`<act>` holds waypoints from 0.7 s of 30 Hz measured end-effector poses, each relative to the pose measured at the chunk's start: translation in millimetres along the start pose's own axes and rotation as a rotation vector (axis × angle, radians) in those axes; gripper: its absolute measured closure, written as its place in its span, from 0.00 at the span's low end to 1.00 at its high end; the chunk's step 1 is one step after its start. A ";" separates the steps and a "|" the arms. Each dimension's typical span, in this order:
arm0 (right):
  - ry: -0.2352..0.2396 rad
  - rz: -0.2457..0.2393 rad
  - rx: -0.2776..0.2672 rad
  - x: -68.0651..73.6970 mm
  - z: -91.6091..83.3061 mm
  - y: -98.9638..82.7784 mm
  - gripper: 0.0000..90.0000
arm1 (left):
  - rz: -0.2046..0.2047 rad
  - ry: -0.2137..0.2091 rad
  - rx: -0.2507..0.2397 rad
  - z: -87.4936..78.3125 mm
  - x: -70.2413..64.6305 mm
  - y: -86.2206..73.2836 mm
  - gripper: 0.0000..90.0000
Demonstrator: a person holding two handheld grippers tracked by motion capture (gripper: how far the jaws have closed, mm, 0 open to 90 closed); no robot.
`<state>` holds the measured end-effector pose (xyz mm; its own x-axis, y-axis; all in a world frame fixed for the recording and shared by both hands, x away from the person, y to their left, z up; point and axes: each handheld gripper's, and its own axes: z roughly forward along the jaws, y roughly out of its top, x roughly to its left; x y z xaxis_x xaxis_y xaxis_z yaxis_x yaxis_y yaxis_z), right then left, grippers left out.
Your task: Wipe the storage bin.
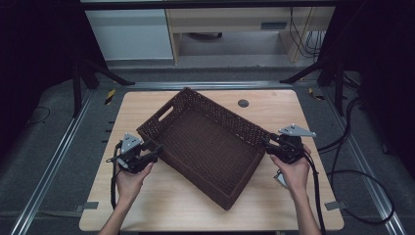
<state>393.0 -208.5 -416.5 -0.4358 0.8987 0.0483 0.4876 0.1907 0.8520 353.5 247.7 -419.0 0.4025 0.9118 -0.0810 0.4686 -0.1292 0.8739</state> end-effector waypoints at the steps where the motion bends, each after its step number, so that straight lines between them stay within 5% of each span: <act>1: -0.007 -0.003 -0.013 -0.9 1.0 0.6 0.57 | -0.001 -0.003 0.001 0.5 1.1 0.3 0.55; 5: -0.036 -0.020 -0.039 -4.4 9.3 3.7 0.52 | -0.004 -0.004 0.001 3.4 3.3 2.1 0.54; 9: -0.017 -0.018 -0.012 -5.3 17.6 0.1 0.60 | -0.009 0.000 0.002 5.4 5.8 3.0 0.53; 14: -0.028 -0.036 0.006 0.2 12.9 -0.8 0.61 | -0.002 0.022 0.018 3.6 1.6 3.3 0.54; 17: -0.018 -0.026 0.017 3.5 7.2 -2.9 0.61 | -0.025 -0.023 0.011 1.3 -2.0 2.8 0.51; 21: 0.001 -0.027 0.027 11.6 -2.6 -7.4 0.59 | 0.009 -0.022 0.007 0.6 -12.9 2.0 0.51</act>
<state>382.3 -200.5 -420.9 -0.4497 0.8928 0.0264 0.4963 0.2252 0.8384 349.7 235.4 -416.5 0.4239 0.9019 -0.0834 0.4700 -0.1403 0.8714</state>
